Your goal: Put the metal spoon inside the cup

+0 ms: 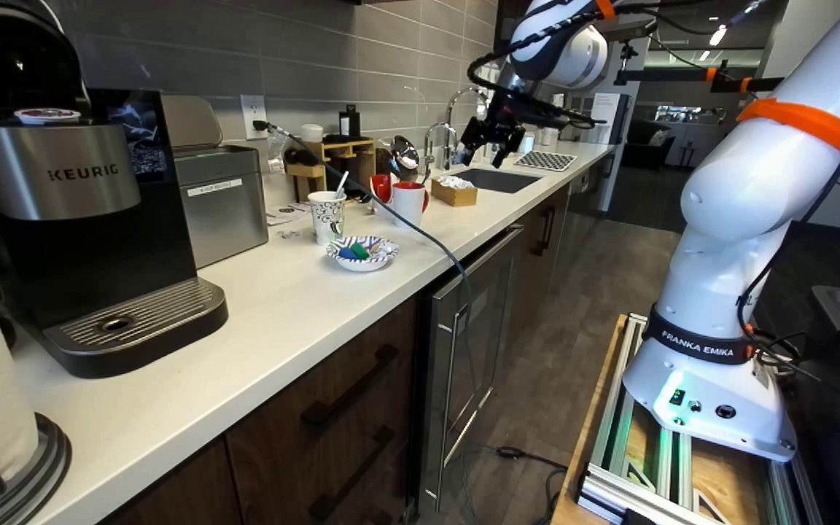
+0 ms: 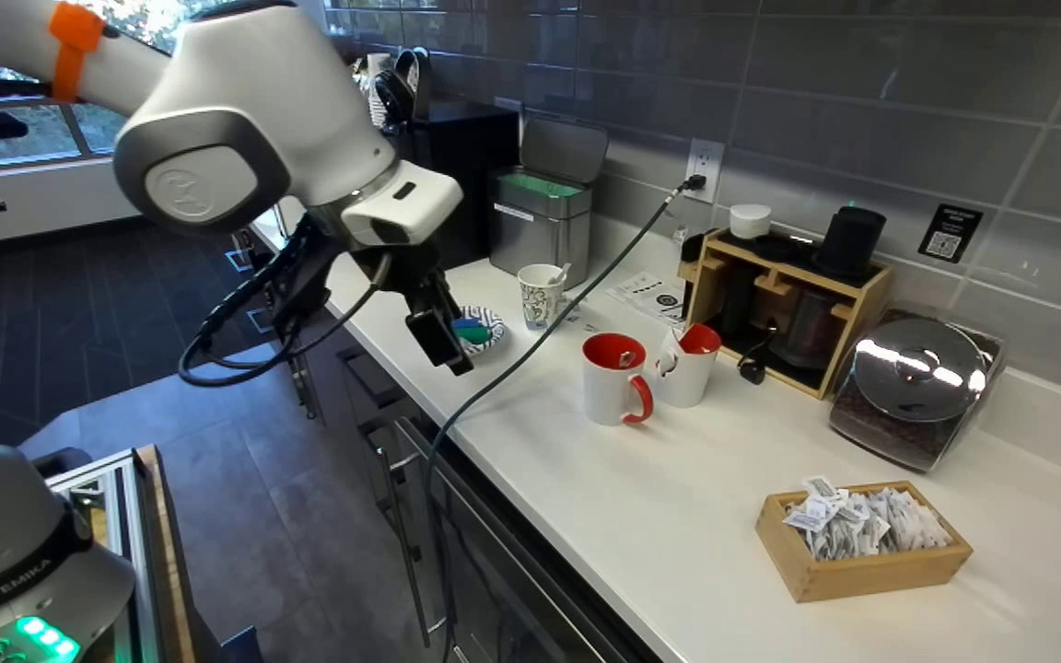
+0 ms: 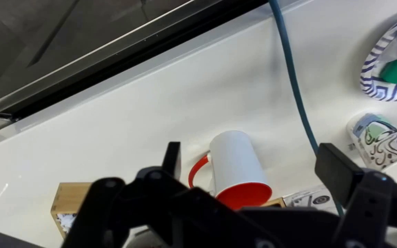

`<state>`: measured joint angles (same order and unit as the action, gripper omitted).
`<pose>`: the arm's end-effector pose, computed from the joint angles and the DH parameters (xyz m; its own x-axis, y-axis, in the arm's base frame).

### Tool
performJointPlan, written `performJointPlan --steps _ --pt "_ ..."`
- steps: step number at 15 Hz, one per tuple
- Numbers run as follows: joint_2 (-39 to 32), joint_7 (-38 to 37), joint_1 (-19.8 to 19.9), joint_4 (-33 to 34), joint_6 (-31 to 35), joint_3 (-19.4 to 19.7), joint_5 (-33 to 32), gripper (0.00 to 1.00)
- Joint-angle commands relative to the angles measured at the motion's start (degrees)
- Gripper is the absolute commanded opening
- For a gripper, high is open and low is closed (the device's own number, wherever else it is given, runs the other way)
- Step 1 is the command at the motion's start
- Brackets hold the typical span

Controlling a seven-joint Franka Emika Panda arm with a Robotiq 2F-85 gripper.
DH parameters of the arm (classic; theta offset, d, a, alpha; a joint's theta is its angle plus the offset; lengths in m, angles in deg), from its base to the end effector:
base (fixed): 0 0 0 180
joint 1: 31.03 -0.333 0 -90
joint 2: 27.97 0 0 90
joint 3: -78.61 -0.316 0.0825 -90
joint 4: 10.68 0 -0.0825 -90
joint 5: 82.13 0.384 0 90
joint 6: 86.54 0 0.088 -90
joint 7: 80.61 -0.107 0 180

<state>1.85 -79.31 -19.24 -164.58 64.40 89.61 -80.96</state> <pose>0.3746 -0.1582 0.4419 0.8205 -0.3611 0.4433 -0.3542 -0.9296 -0.1016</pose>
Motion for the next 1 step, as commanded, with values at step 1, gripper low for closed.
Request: performJointPlan --steps 1 --pt "2.75 1.4 -0.3 -2.62 1.45 0.47 0.67 1.0"
